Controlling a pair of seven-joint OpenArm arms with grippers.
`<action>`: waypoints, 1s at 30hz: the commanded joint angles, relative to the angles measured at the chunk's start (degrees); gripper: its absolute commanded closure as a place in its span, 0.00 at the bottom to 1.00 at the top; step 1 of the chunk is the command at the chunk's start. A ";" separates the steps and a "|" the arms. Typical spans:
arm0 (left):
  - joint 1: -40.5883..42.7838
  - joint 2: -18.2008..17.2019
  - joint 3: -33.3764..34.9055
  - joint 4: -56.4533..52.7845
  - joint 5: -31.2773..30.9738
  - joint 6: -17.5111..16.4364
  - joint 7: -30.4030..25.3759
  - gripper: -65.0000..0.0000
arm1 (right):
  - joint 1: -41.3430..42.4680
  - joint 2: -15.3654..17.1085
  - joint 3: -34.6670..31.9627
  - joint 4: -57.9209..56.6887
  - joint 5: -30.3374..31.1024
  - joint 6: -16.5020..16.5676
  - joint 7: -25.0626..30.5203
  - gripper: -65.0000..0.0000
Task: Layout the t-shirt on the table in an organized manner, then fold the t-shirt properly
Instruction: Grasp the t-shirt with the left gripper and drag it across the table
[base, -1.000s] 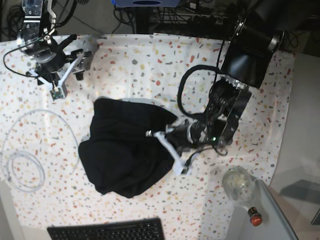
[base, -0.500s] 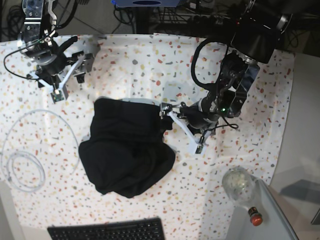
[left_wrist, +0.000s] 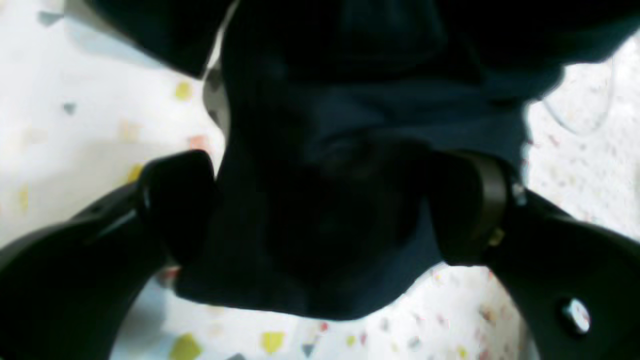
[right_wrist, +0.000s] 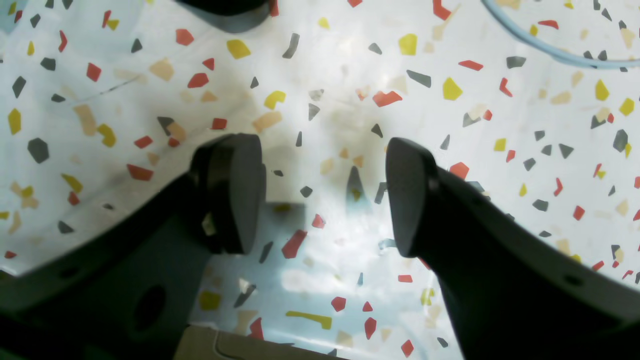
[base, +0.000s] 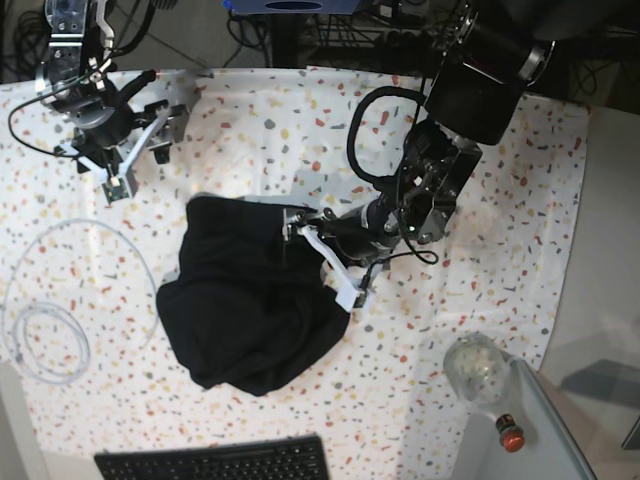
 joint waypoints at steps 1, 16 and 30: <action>-0.90 1.10 0.07 0.34 -0.79 -1.81 0.74 0.00 | -0.08 0.28 0.01 0.76 0.27 -0.24 1.00 0.45; -6.00 -0.83 0.07 29.17 -0.70 3.82 19.64 1.00 | 0.28 0.28 -0.08 0.76 0.27 -0.15 1.00 0.45; -25.17 14.10 0.42 28.56 -0.79 4.70 20.08 1.00 | 2.12 0.28 0.19 1.99 0.62 0.11 1.35 0.44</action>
